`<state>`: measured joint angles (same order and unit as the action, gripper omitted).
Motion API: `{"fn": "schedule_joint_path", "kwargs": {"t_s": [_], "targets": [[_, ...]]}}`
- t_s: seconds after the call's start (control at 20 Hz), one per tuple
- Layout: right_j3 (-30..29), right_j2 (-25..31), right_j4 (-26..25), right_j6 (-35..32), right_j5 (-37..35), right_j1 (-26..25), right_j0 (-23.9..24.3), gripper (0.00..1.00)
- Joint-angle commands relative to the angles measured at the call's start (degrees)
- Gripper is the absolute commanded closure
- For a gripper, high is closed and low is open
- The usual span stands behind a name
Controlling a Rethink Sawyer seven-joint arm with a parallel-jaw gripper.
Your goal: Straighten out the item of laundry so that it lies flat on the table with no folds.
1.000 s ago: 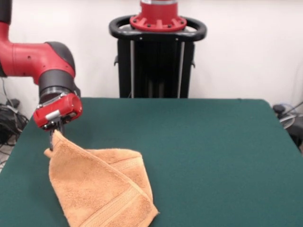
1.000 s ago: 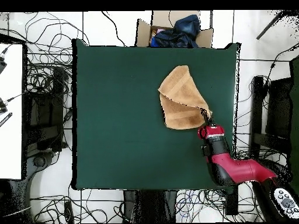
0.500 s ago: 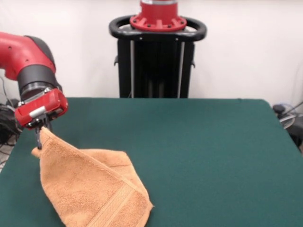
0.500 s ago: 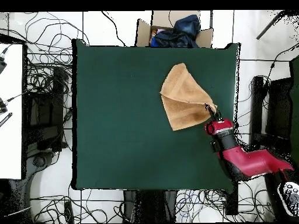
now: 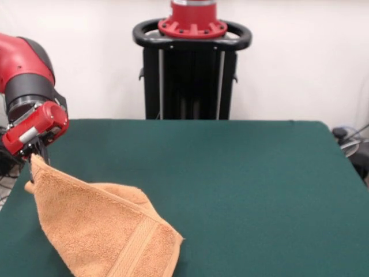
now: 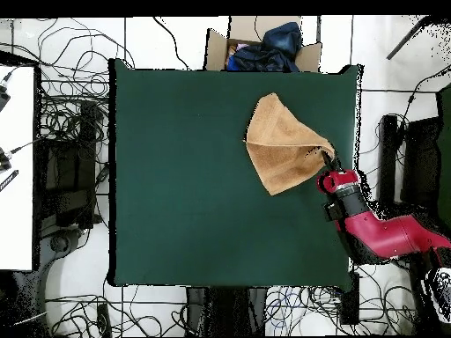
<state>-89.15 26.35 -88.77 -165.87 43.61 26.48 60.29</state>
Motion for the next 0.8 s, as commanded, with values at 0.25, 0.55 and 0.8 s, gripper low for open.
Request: {"fn": "schedule_joint_path", "kwargs": {"t_s": [0.25,0.55,0.8], "targets": [[1.29,0.47,1.1,-23.2,-2.61,-2.14,-1.52,1.0],[-0.1,2.78,1.22,-35.53,-1.78,-3.59,-0.4,1.0],[-0.13,2.66,-0.83,-42.49,-0.35,-4.08,-1.01,1.0]]}}
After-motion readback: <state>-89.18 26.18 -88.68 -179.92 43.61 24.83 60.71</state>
